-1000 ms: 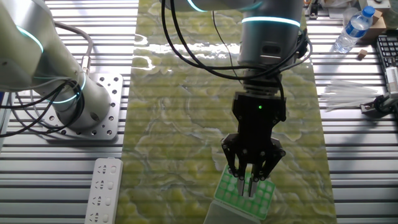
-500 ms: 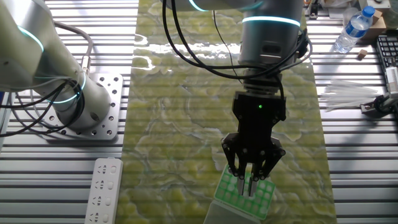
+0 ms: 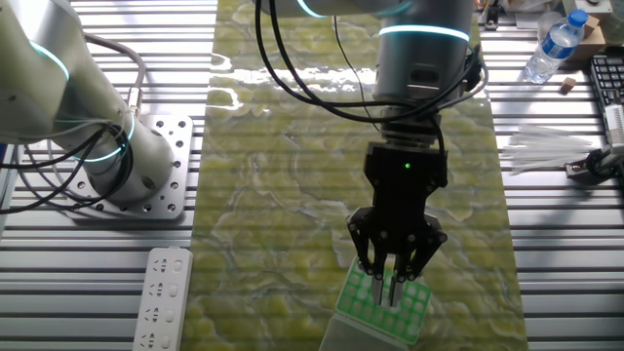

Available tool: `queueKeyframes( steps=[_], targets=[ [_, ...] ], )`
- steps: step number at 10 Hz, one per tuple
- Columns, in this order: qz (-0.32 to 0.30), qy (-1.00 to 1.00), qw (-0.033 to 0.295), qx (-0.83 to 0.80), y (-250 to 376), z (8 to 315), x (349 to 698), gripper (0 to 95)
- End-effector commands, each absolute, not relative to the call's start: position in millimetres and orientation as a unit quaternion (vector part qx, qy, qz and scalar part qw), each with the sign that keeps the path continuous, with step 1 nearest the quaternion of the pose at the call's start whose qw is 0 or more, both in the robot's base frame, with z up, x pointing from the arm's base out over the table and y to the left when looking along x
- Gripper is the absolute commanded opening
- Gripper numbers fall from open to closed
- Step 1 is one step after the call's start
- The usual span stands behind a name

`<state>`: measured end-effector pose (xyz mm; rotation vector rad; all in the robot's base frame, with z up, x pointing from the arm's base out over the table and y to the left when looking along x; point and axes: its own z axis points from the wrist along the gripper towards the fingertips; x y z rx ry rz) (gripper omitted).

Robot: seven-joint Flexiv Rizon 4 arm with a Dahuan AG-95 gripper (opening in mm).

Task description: Insert a large pipette tip into the holder for large pipette tips

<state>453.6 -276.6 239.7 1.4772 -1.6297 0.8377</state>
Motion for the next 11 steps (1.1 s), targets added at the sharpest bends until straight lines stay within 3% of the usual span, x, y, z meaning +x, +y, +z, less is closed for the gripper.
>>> queueKeyframes(
  steps=[1, 3, 4, 6, 7, 8, 10, 11],
  targets=[
    [0.329, -0.639, 0.384, 0.579, -276, 239, 454, 0.0],
    [0.332, -0.638, 0.386, 0.578, -274, 238, 454, 0.0],
    [0.333, -0.637, 0.387, 0.578, -273, 238, 454, 19.0],
    [0.333, -0.636, 0.387, 0.578, -272, 238, 455, 19.0],
    [0.333, -0.637, 0.387, 0.577, -272, 239, 455, 38.0],
    [0.334, -0.640, 0.385, 0.575, -272, 239, 455, 38.0],
    [0.321, -0.695, 0.342, 0.545, -270, 247, 457, 0.0],
    [0.313, -0.724, 0.321, 0.524, -266, 254, 459, 0.0]
  ],
)
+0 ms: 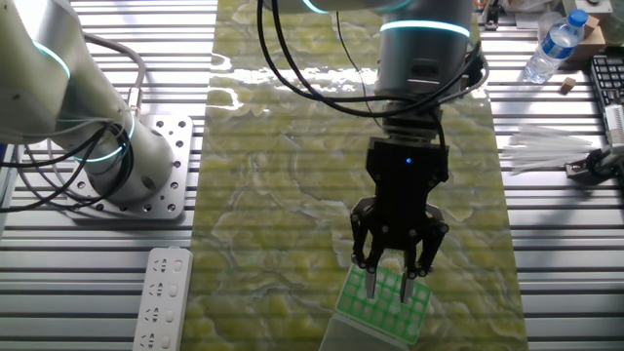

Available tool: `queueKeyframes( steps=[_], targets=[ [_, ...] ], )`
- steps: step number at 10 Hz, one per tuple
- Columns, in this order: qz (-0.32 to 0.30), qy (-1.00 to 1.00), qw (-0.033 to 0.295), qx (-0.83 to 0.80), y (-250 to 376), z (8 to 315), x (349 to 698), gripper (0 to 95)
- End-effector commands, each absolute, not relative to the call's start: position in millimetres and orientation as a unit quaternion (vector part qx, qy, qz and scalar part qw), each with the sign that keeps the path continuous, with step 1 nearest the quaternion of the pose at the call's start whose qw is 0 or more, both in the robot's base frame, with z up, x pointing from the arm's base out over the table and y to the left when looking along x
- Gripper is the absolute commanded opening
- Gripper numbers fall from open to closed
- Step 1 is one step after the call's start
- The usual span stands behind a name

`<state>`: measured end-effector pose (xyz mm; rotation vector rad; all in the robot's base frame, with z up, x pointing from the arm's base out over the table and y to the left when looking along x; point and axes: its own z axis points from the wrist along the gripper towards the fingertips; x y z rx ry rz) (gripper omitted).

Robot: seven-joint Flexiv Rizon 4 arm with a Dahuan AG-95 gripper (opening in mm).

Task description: Insert a large pipette tip into the holder for large pipette tips

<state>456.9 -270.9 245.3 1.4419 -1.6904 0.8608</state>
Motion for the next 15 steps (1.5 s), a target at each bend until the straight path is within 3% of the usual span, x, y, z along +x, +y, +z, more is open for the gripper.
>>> queueKeyframes(
  steps=[1, 4, 8, 10, 15],
  targets=[
    [0.305, -0.751, 0.297, 0.504, -259, 261, 462, 0.0],
    [0.245, -0.863, 0.199, 0.395, -219, 280, 468, 0.0],
    [0.116, -0.977, 0.047, 0.172, -158, 273, 472, 0.0],
    [0.066, -0.993, 0.006, 0.098, -140, 270, 484, 0.0],
    [0.015, -0.999, -0.034, 0.011, -115, 265, 514, 0.0]
  ],
)
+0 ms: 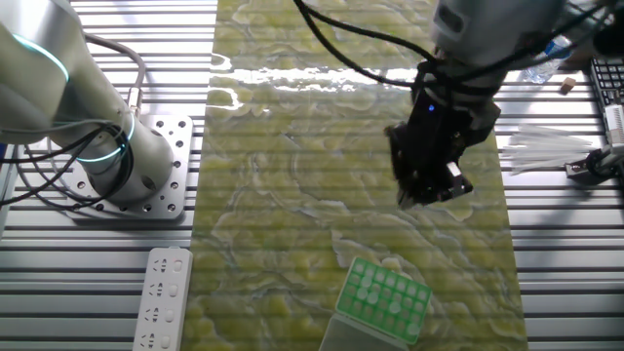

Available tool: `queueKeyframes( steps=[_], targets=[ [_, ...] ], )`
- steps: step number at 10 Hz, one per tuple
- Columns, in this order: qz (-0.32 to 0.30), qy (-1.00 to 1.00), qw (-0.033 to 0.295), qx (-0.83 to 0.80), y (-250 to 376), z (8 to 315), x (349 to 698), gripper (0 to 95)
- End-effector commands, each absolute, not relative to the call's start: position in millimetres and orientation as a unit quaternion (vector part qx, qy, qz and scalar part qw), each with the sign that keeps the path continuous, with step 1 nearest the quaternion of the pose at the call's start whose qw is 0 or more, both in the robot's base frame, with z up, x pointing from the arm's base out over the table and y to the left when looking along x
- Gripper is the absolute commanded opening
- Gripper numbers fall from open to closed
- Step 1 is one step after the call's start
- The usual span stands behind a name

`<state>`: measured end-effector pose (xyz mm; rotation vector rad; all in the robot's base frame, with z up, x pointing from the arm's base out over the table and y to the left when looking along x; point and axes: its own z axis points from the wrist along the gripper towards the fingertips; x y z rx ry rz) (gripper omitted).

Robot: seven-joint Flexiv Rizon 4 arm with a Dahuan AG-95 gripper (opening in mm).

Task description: Insert a large pipette tip into the holder for large pipette tips

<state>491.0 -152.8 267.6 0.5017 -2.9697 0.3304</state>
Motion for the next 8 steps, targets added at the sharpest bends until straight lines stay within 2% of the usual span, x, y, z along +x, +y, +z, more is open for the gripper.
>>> queueKeyframes(
  steps=[1, 5, 8],
  targets=[
    [0.015, -0.999, -0.037, 0.007, -114, 265, 514, 0.0],
    [0.021, -0.999, -0.032, -0.038, -105, 265, 515, 0.0],
    [0.014, -0.998, -0.028, -0.047, -84, 255, 528, 0.0]
  ],
)
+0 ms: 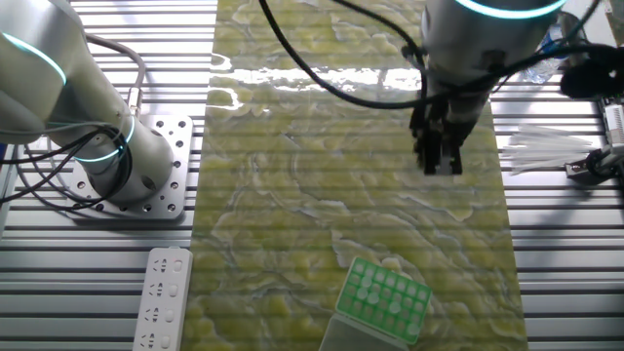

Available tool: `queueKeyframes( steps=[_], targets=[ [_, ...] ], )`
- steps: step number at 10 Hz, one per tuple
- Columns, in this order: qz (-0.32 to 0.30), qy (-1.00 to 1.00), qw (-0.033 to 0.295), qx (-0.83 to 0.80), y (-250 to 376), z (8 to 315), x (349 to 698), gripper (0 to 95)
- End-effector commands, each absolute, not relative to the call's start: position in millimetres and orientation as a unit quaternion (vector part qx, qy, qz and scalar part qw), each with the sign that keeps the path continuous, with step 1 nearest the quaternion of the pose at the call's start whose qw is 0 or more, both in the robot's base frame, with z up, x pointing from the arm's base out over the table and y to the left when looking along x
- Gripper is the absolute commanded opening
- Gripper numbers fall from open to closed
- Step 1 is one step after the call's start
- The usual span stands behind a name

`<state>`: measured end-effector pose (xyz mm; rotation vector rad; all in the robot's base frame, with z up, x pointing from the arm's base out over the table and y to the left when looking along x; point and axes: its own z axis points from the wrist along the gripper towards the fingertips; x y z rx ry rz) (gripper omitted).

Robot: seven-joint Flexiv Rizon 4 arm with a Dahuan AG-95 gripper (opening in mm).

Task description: Insert a large pipette tip into the holder for large pipette tips

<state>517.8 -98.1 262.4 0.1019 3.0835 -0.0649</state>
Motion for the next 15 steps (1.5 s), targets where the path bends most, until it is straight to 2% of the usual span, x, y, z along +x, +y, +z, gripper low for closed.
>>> queueKeyframes(
  steps=[1, 2, 8, 12, 14, 15],
  targets=[
    [-0.015, 0.999, 0.028, 0.045, -83, 253, 529, 0.0],
    [-0.001, 1.000, 0.011, 0.025, -87, 249, 531, 0.0],
    [-0.001, 1.000, -0.018, -0.010, -90, 249, 532, 0.0],
    [0.017, 0.999, -0.005, -0.032, -90, 249, 532, 0.0],
    [0.023, 0.999, 0.016, -0.017, -90, 249, 532, 0.0],
    [0.021, 1.000, 0.016, -0.006, -86, 239, 540, 0.0]
  ],
)
